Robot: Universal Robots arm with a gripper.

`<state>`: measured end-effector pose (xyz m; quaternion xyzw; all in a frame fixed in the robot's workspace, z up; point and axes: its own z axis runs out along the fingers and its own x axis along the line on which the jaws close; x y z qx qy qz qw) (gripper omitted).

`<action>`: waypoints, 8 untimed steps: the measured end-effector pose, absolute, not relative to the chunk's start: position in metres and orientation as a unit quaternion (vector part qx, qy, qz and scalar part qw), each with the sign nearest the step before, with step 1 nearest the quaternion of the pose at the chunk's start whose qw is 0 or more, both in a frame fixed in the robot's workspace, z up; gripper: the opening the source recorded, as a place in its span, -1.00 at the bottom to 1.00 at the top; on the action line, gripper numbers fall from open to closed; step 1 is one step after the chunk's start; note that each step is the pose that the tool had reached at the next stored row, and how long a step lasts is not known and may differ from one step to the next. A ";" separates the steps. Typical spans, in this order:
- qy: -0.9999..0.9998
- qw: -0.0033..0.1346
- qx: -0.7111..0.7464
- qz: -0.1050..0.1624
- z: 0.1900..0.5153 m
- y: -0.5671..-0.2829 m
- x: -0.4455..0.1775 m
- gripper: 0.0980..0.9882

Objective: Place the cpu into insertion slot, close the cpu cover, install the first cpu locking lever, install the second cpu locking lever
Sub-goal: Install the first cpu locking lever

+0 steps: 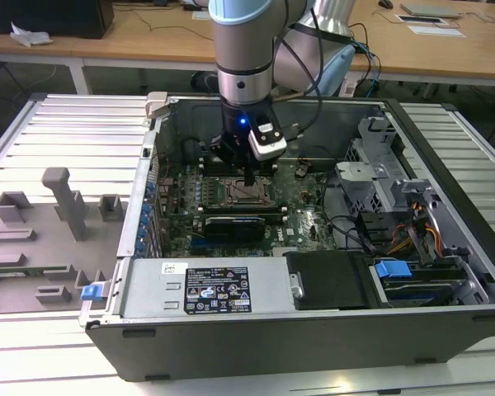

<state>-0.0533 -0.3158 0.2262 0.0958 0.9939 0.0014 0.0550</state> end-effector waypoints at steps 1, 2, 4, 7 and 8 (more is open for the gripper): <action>0.994 0.055 0.096 0.001 0.226 -0.316 -0.053 -0.98; 0.994 0.055 0.096 0.001 0.226 -0.316 -0.053 -0.98; 0.994 0.055 0.096 0.001 0.226 -0.316 -0.053 -0.98; 0.994 0.055 0.096 0.001 0.227 -0.316 -0.053 -0.98; 0.994 0.055 0.096 0.001 0.227 -0.316 -0.053 -0.98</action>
